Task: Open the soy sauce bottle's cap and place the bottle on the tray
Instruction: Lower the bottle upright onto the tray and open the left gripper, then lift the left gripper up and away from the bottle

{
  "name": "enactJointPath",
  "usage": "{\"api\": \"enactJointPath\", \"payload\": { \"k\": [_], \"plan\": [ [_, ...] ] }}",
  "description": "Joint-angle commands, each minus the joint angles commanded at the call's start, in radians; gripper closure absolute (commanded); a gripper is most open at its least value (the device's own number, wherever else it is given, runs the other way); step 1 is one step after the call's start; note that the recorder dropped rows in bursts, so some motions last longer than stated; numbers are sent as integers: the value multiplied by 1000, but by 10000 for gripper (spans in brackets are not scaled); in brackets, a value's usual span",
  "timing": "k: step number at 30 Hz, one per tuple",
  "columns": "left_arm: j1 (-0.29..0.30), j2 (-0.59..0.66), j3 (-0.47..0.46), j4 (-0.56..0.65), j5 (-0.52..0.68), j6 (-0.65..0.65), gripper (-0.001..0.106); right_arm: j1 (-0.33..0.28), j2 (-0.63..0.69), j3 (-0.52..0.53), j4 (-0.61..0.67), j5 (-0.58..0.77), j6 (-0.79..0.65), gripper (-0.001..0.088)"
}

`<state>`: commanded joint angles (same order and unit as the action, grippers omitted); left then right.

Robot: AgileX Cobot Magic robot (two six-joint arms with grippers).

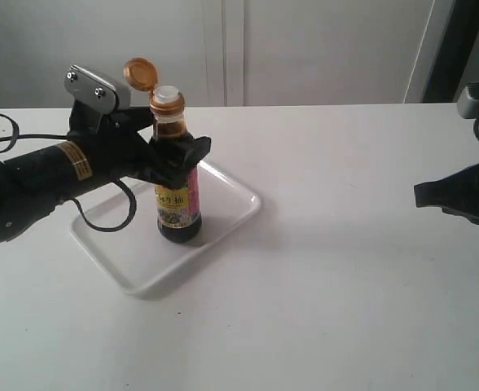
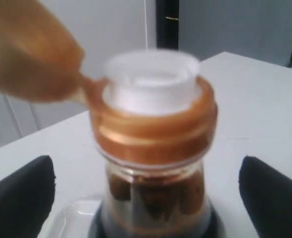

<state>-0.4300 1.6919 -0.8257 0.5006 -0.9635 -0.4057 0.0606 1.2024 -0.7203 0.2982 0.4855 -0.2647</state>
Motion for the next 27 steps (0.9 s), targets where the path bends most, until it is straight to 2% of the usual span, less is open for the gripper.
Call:
{"api": "enactJointPath", "payload": {
  "k": [7, 15, 27],
  "plan": [
    [0, -44, 0, -20, 21, 20, 2, 0, 0, 0, 0, -2, 0, 868],
    [0, -80, 0, -98, 50, 49, 2, 0, 0, 0, 0, -2, 0, 868],
    [0, -165, -2, -97, 37, 49, 2, 0, 0, 0, 14, -5, -11, 868]
  ]
}}
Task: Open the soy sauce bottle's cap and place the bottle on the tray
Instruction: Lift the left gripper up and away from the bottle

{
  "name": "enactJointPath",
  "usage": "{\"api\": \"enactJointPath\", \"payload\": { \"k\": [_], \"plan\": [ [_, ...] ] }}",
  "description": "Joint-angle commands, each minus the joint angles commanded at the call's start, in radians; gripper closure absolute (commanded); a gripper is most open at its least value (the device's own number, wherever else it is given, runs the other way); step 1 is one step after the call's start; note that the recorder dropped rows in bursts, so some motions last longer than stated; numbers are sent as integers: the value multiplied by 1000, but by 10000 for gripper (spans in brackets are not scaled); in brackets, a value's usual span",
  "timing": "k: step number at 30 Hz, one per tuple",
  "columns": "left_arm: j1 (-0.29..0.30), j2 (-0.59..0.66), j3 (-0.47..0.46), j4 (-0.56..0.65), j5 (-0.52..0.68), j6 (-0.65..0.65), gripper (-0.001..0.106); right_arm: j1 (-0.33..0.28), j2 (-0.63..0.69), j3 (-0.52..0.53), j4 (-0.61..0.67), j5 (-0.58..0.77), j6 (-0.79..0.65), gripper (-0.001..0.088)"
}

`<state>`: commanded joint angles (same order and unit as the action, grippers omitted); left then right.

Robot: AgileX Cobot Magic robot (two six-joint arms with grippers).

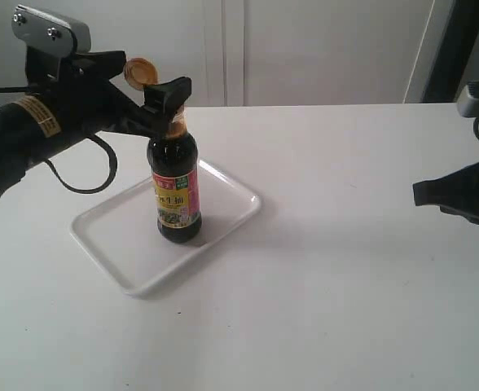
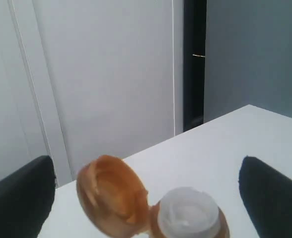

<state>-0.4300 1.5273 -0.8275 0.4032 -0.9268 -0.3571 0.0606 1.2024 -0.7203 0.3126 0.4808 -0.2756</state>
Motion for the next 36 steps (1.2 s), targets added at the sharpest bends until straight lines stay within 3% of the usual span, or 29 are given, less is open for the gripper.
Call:
{"api": "enactJointPath", "payload": {
  "k": [6, 8, 12, 14, 17, 18, 21, 25, 29, 36],
  "plan": [
    [0, -79, 0, 18, 39, 52, 37, 0, 0, 0, 2, -13, 0, 868],
    [0, -121, 0, -15, 103, 119, 223, 0, 0, 0, 2, -19, -13, 868],
    [0, -221, 0, -93, 239, 263, 825, 0, 0, 0, 2, -38, -17, 868],
    [0, -281, 0, -113, 316, 333, 1052, 0, 0, -7, 2, -36, -44, 868],
    [0, -330, -10, -242, 509, 390, 1053, 0, 0, -29, 2, -36, -72, 868],
    [10, -336, -28, -303, 645, 410, 1053, 0, 0, -47, -3, -36, -98, 868],
    [78, -340, -74, -310, 944, 379, 1053, -2, 0, -73, -57, -2, -93, 868],
    [139, -367, -85, -323, 1147, 357, 1053, -31, 0, -75, -211, 108, 74, 868],
    [139, -445, -77, -327, 1258, 357, 1053, -78, -32, -73, -243, 190, 162, 868],
    [139, -609, 31, -327, 1293, 357, 1053, -80, -206, 34, -239, 9, 186, 868]
  ]
}}
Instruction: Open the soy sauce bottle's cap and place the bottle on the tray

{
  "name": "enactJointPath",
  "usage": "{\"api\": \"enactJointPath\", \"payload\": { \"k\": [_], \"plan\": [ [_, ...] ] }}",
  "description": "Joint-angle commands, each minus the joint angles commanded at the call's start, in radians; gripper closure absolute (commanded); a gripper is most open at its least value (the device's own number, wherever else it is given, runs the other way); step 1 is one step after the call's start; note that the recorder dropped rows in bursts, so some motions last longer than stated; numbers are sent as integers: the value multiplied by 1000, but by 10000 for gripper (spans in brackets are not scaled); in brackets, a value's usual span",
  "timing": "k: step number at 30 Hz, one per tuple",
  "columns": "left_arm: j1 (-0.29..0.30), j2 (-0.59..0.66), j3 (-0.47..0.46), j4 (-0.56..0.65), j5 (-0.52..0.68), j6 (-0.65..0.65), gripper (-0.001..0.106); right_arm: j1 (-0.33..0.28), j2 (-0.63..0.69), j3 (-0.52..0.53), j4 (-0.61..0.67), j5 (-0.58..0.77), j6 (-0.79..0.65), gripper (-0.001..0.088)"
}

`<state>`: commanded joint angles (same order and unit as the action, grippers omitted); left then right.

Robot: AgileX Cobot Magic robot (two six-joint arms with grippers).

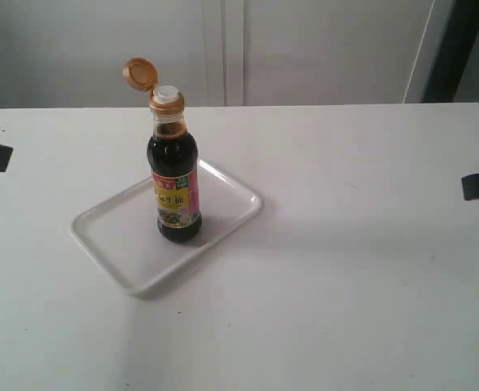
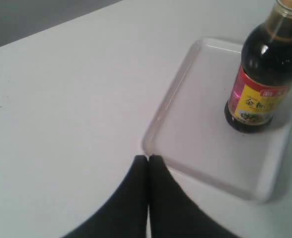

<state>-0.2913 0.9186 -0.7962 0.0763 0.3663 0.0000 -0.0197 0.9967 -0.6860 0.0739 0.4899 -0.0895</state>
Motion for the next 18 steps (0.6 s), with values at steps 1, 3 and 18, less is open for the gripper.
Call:
{"api": "enactJointPath", "payload": {
  "k": [1, 3, 18],
  "plan": [
    [0, -29, 21, 0, -2, 0, 1053, 0, -31, 26, 0, -38, 8, 868],
    [0, -83, 62, 0, -4, 0, 1053, 0, -92, 69, 5, -100, 19, 868],
    [0, -438, 301, -7, -53, -56, 1053, 0, -483, 302, 11, -392, 15, 868]
  ]
}}
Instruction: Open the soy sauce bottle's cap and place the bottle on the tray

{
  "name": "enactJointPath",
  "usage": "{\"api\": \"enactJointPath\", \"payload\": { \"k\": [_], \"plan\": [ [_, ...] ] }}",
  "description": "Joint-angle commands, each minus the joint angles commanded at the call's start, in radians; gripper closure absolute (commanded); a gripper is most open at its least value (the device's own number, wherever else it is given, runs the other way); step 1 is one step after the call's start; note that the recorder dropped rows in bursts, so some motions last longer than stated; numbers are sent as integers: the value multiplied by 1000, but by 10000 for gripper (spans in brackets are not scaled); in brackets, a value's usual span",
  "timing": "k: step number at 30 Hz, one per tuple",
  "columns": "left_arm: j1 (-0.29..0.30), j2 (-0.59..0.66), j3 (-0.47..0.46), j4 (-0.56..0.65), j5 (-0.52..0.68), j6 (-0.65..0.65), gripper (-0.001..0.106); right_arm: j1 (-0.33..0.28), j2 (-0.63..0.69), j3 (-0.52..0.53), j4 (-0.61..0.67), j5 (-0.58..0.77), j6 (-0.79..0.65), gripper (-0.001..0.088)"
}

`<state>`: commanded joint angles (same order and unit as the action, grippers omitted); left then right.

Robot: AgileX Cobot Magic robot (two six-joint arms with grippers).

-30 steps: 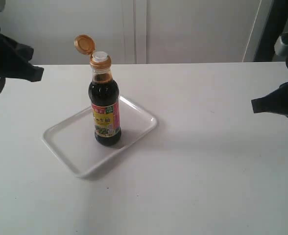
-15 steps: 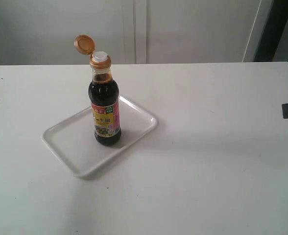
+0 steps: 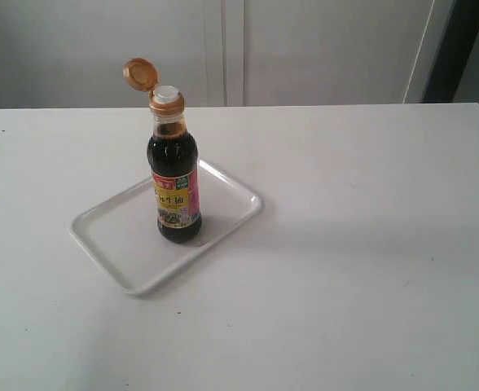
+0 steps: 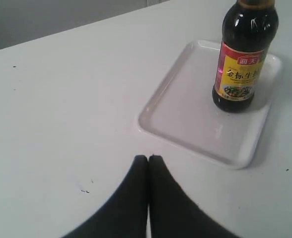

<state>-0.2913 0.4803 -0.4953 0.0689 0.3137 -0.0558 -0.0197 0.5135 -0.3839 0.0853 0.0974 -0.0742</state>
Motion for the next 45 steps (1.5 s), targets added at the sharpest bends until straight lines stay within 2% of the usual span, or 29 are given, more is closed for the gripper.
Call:
{"api": "enactJointPath", "payload": {
  "k": [7, 14, 20, 27, 31, 36, 45],
  "plan": [
    [0, -115, 68, -58, -36, 0, 1053, 0, -145, 72, 0, -68, 4, 868],
    [0, -215, 113, -60, -44, 8, 1053, 0, -247, 139, 4, -117, 12, 868],
    [0, -290, 140, -60, -59, 8, 1053, 0, -256, 196, 4, -138, 28, 868],
    [0, -341, 205, -69, -121, 4, 1053, 0, -256, 267, 4, -248, 28, 868],
    [0, -341, 224, -69, -172, 1, 1053, 0, -256, 283, 4, -243, 35, 868],
    [0, -341, 227, -69, -104, 1, 1053, 0, -256, 315, 4, -209, 37, 868],
    [0, -341, 320, -74, -117, 2, 1053, 0, -256, 328, 4, -163, 37, 868]
  ]
}}
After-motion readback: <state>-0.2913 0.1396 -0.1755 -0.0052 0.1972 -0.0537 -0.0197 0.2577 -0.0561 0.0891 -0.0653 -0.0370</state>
